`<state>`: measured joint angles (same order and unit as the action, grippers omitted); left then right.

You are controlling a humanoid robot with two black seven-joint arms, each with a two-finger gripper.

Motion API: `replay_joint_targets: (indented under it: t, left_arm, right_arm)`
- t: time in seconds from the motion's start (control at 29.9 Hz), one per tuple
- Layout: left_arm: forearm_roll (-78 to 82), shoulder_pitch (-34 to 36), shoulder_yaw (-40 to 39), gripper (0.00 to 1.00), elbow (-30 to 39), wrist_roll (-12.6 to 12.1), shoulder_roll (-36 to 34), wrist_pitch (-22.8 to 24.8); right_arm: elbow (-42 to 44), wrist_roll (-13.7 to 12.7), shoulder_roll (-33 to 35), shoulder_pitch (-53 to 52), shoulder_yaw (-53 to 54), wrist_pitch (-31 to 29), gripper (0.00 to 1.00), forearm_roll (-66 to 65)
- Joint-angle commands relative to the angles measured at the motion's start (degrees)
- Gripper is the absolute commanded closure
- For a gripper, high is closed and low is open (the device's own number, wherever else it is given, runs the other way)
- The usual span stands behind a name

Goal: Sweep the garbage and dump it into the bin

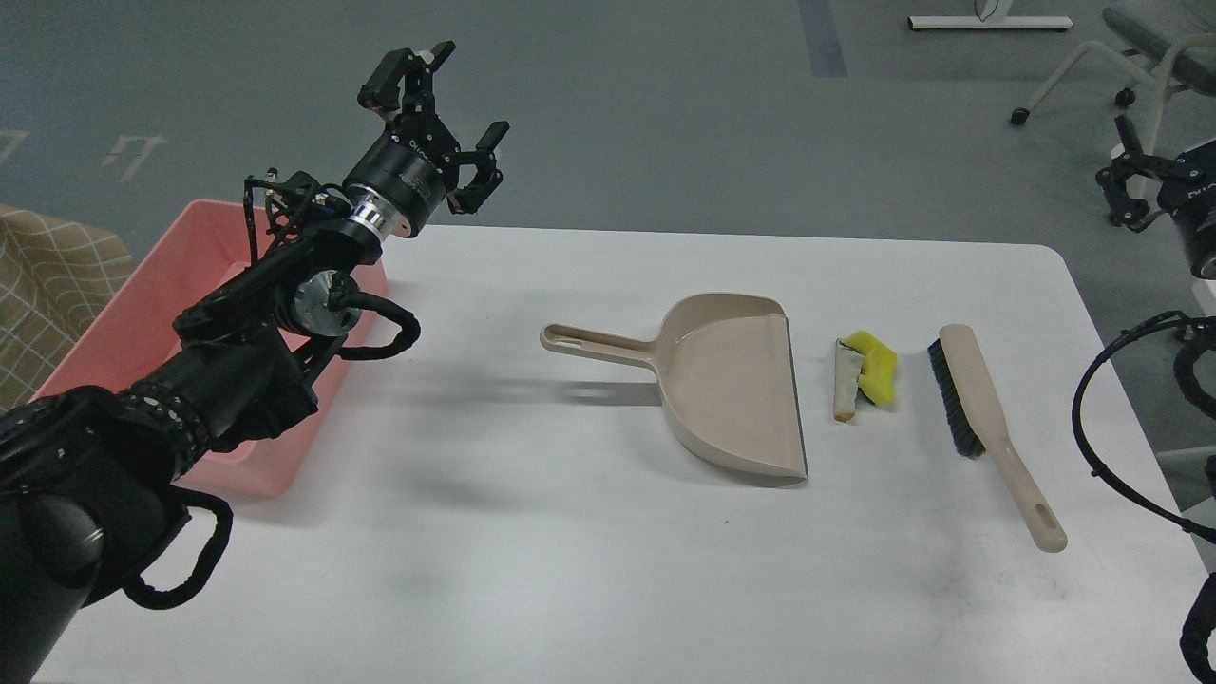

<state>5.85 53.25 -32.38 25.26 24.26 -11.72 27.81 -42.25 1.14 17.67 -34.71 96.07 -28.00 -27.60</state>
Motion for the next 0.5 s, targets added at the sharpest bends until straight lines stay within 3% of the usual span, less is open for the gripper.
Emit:
replay_joint_targets:
  t: [0.0,0.3,0.47]
  left_arm:
    - [0.0,0.4,0.0,0.02,0.1,0.0,0.0,-0.5]
    - [0.0,0.7,-0.1,0.02,-0.6,0.8,0.0,-2.5]
    - [0.0,0.5,-1.2,0.02,-0.4,0.9,0.0,-0.7]
  right_arm:
    - [-0.2,0.0,0.1,-0.1,0.0,0.0,0.00,0.0]
    - [-0.2,-0.1,0.2,-0.4,0.0,0.0,0.00,0.0]
    - [-0.2,-0.1,0.0,-0.5,-0.2,0.0,0.00,0.0]
